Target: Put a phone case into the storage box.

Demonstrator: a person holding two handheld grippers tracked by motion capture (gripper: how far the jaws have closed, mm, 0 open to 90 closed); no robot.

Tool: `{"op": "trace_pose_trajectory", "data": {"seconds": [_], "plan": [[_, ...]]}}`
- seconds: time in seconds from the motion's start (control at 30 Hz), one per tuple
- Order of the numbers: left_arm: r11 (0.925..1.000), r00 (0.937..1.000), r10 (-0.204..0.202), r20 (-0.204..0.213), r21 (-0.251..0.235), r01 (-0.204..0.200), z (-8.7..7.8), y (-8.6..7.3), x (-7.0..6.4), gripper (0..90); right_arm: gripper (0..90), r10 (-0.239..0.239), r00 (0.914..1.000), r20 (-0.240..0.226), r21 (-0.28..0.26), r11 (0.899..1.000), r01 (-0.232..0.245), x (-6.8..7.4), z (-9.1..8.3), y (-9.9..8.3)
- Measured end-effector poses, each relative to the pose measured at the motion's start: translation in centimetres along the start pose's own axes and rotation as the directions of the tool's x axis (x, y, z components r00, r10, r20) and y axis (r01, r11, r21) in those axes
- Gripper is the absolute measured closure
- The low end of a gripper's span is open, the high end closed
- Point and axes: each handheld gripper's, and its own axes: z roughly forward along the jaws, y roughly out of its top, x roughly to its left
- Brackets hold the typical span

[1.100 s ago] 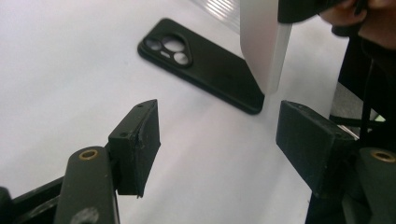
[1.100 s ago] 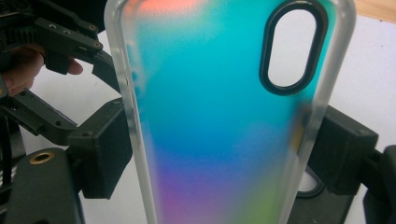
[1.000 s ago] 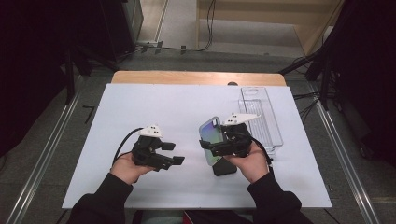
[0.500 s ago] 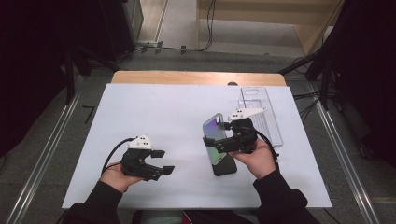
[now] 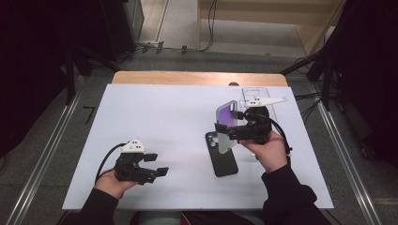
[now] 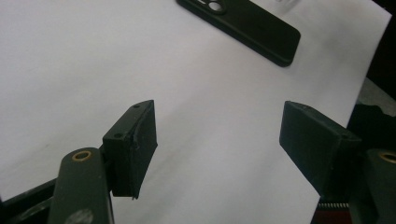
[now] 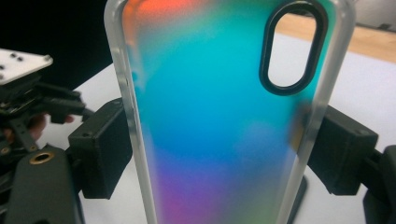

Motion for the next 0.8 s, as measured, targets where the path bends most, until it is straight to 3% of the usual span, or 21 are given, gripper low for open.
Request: {"op": "trace_pose_trajectory", "data": {"seconds": [0.1,0.23,0.47,0.8], "plan": [[0.9999,0.9998,-0.011,-0.014,-0.005,0.011,-0.2,-0.3,0.1,28.1,15.3,-0.017,0.9988,0.045,-0.010,1.000,0.017,-0.2,-0.5,0.4],[0.9994,0.9991,-0.035,-0.023,-0.008,0.035,-0.5,-0.7,0.3,28.1,15.3,0.005,0.9959,0.090,-0.024,1.000,-0.003,-1.0,-1.1,0.8],[0.9980,0.9969,-0.059,-0.052,-0.025,0.058,-1.0,-1.2,0.5,28.1,15.3,0.022,0.9925,0.121,-0.049,0.999,-0.016,-2.8,-1.8,1.1],[0.9966,0.9949,-0.078,-0.064,-0.032,0.076,-1.3,-1.5,0.8,28.1,15.4,0.089,0.9723,0.216,-0.081,0.994,-0.073,-5.0,-2.9,1.1]]}}
